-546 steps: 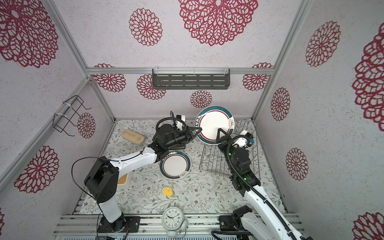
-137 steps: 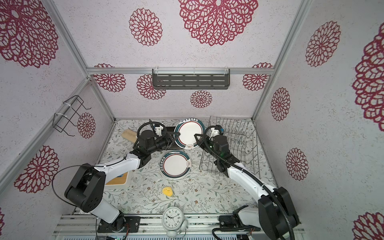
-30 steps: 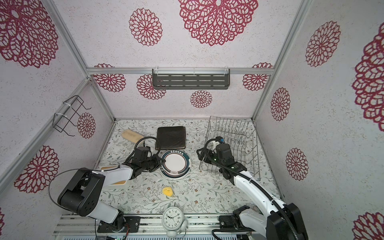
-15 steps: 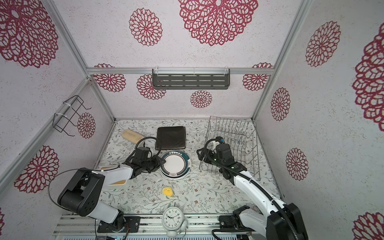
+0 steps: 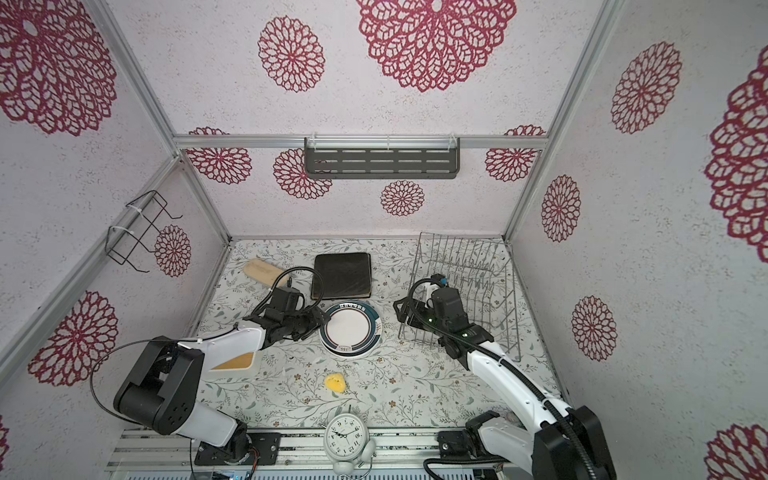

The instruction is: Unload the plates from the dish rack

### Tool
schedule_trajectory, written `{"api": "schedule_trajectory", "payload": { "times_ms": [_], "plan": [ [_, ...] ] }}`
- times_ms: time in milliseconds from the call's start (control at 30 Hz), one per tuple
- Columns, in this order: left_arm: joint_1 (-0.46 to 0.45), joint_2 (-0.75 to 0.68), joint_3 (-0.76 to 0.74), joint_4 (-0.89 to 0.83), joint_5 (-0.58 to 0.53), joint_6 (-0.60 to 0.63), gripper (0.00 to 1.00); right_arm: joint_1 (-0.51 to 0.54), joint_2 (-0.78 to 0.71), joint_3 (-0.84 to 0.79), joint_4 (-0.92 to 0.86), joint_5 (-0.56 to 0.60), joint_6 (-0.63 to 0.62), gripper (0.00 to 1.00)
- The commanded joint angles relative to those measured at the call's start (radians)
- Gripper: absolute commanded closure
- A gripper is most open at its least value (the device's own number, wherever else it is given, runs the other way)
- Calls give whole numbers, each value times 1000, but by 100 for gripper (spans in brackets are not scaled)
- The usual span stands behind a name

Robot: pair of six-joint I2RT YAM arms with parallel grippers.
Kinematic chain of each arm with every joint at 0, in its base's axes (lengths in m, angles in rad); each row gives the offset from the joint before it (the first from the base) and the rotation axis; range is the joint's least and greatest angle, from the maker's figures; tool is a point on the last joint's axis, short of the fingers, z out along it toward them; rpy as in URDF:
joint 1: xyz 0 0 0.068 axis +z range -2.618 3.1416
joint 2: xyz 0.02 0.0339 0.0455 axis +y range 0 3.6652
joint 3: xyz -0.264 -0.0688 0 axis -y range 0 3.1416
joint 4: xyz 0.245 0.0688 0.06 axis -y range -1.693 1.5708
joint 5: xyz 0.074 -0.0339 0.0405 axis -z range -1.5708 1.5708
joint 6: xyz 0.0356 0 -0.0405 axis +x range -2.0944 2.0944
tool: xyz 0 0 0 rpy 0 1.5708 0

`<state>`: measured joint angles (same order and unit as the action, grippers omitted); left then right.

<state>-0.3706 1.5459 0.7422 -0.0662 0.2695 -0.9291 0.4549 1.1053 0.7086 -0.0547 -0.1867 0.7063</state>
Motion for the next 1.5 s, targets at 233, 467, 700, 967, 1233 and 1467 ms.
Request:
{"api": "schedule_trajectory", "payload": {
  "times_ms": [233, 467, 700, 967, 1233, 1467],
  "plan": [
    [-13, -4, 76, -112, -20, 79, 42, 4, -19, 37, -4, 26, -27, 13],
    [-16, -38, 88, -137, -43, 109, 35, 4, -26, 36, -14, 38, -35, 13],
    [-3, -163, 130, -198, -219, 199, 3, 2, -19, 40, -18, 67, -85, 2],
    [7, -342, 151, -216, -535, 375, 3, -1, -83, 1, 53, 193, -154, 1],
    [11, -493, -66, 88, -812, 563, 3, -16, -116, -65, 164, 357, -288, 1],
    [13, -551, -361, 665, -944, 848, 3, -73, -121, -76, 199, 436, -393, 1]
  ]
}}
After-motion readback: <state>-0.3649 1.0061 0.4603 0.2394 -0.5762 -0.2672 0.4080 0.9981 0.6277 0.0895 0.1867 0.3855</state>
